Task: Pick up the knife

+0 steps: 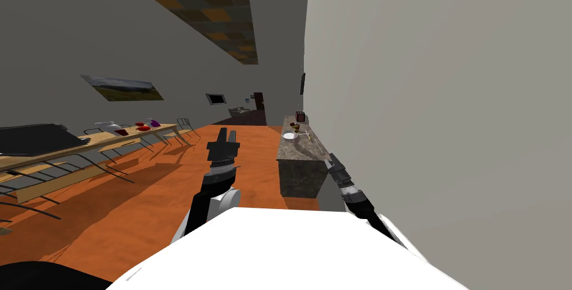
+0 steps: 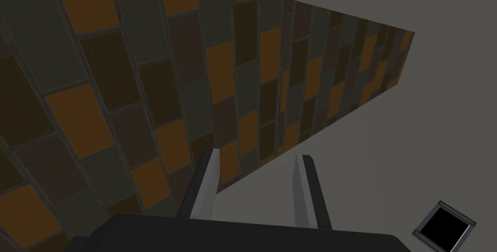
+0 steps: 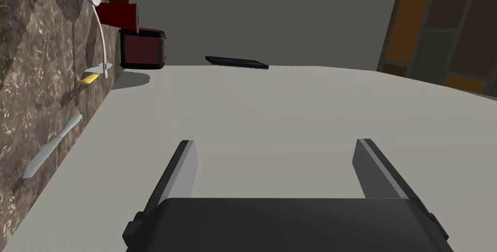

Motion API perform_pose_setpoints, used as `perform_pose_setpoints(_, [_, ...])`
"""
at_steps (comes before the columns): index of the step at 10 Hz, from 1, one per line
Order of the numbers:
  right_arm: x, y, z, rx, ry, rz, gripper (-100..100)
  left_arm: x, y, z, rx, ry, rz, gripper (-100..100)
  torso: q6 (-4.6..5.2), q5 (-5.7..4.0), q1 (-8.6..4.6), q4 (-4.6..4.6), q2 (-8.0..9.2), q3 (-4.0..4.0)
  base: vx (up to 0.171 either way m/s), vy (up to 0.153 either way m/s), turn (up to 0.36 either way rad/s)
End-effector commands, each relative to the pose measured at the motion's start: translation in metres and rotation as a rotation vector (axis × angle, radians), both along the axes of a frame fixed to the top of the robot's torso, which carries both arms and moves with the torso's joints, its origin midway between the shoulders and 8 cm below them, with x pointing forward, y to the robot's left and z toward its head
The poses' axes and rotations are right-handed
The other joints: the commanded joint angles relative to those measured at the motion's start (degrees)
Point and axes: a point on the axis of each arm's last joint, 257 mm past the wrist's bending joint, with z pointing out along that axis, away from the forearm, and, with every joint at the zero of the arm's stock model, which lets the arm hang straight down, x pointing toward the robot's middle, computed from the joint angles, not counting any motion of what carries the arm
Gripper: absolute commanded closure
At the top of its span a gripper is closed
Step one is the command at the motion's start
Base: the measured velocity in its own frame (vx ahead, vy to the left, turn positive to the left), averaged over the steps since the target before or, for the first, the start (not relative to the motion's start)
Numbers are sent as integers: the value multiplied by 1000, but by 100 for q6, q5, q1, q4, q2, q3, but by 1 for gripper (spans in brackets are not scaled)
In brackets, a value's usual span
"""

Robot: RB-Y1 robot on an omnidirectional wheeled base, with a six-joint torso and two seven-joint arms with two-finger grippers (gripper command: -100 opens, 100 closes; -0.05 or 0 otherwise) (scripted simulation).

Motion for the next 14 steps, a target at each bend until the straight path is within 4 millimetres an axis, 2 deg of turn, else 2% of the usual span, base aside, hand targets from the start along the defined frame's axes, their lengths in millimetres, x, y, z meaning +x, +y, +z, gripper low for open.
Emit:
perform_pose_setpoints(1, [-5, -4, -32, -23, 76, 17, -100, 0, 0, 0, 0, 0, 0, 0, 0, 0, 0, 0, 0, 0, -85, 131, 201])
perform_pose_setpoints(2, [-5, -5, -35, -42, 84, 25, -100, 0, 0, 0, 0, 0, 0, 0, 0, 2, 10, 0, 1, 0, -58, 106, 67])
perform_pose_setpoints(3, [-12, -12, -60, -56, 145, 30, -100, 0, 0, 0, 0, 0, 0, 0, 2, 2, 2, -1, -7, -4, -66, 119, 136])
perform_pose_setpoints(4, [-12, -13, -60, -70, 148, 37, -100, 0, 0, 0, 0, 0, 0, 0, 0, 1, 6, -2, -6, -4, -56, 76, 90])
perform_pose_setpoints(5, [-20, -21, -86, -87, 215, 40, -100, 0, 0, 0, 0, 0, 0, 0, 2, 0, -9, -1, -8, -5, -37, 74, 174])
perform_pose_setpoints(6, [-20, -22, -86, -99, 217, 46, -100, 0, 0, 0, 0, 0, 0, 0, 0, -2, -11, -3, -13, -7, -34, 63, 103])
perform_pose_setpoints(7, [-30, -31, -109, -117, 279, 50, -100, 0, 0, 0, 0, 0, 0, 0, 2, -2, -16, -3, -16, -9, -37, 91, 204])
perform_pose_setpoints(8, [-31, -34, -113, -129, 291, 52, -100, 0, 0, 0, 0, 0, 0, 0, 0, -1, -8, -3, -15, -9, -30, 74, 88])
perform_pose_setpoints(10, [-58, -60, -161, -168, 430, 48, -100, 0, 0, 0, 0, 0, 0, 0, 0, -2, -12, -4, -17, -10, -40, 100, 237])
perform_pose_setpoints(11, [-60, -67, -166, -197, 448, 53, -100, 0, 0, 0, 0, 0, 0, 0, 1, 1, -1, -3, -12, -7, -32, 82, 131])
perform_pose_setpoints(12, [-77, -84, -191, -211, 524, 39, -100, 0, 0, 0, 0, 0, 0, 0, 2, -1, -11, -3, -16, -9, -34, 67, 284])
perform_pose_setpoints(13, [-78, -87, -191, -230, 529, 46, -100, 0, 0, 0, 0, 0, 0, 0, -1, -3, -17, -3, -15, -9, -17, 43, 97])
perform_pose_setpoints(14, [-98, -107, -215, -249, 609, 29, -100, 0, 0, 0, 0, 0, 0, 0, 4, -3, -26, -3, -19, -11, -5, 61, 195])
